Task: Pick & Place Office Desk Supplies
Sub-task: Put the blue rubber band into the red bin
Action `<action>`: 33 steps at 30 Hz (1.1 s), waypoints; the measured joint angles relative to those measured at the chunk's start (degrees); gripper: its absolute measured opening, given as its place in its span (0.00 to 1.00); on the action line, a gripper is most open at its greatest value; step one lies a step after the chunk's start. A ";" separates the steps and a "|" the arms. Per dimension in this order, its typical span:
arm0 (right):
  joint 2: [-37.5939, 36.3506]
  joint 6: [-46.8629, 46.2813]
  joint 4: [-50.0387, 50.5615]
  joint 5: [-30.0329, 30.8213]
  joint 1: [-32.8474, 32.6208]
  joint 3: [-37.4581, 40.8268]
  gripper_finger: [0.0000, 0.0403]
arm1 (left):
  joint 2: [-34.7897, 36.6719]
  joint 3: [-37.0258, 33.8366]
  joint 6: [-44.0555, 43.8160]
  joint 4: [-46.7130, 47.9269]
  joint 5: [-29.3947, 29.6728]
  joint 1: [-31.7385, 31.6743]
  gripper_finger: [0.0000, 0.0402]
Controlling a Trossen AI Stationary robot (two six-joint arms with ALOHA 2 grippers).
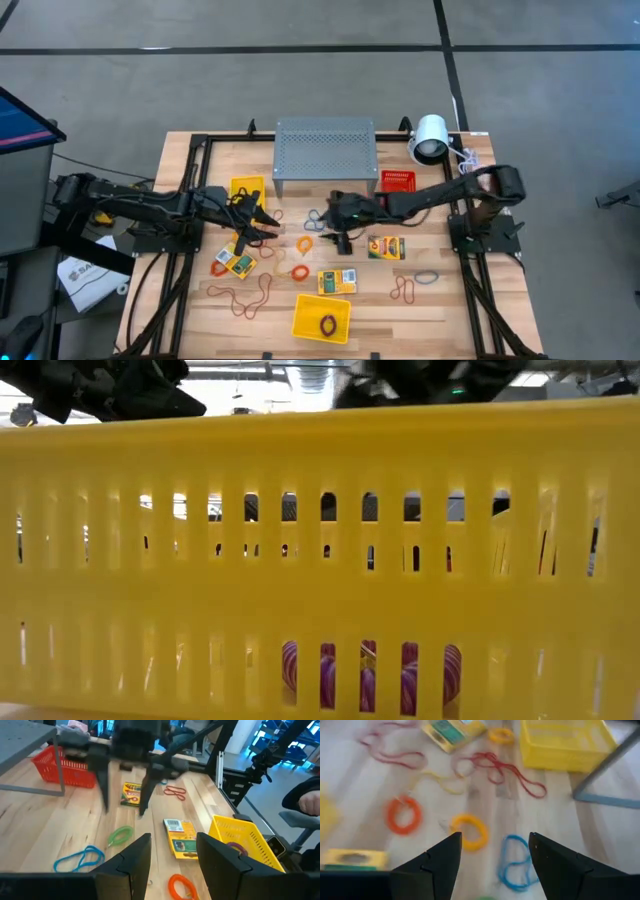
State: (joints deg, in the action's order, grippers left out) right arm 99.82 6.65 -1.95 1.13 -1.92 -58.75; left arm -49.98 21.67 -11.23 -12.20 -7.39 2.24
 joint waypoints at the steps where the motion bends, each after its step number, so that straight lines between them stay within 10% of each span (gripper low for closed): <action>1: 1.39 -0.02 3.50 1.30 0.24 -1.65 0.56 | -0.22 -0.04 -0.14 0.37 0.01 0.14 0.39; 14: 18.04 -0.18 23.58 7.95 1.71 -20.25 0.56 | -2.69 -0.02 0.26 -1.74 -0.01 1.82 0.39; 33: 18.62 -0.04 26.20 8.17 3.31 -21.06 0.44 | -2.62 -0.02 2.29 -1.91 -0.01 2.34 0.39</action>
State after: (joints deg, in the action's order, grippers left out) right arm 118.44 6.61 24.24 9.30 1.39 -79.81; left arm -52.60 21.65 -8.95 -14.11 -7.40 4.58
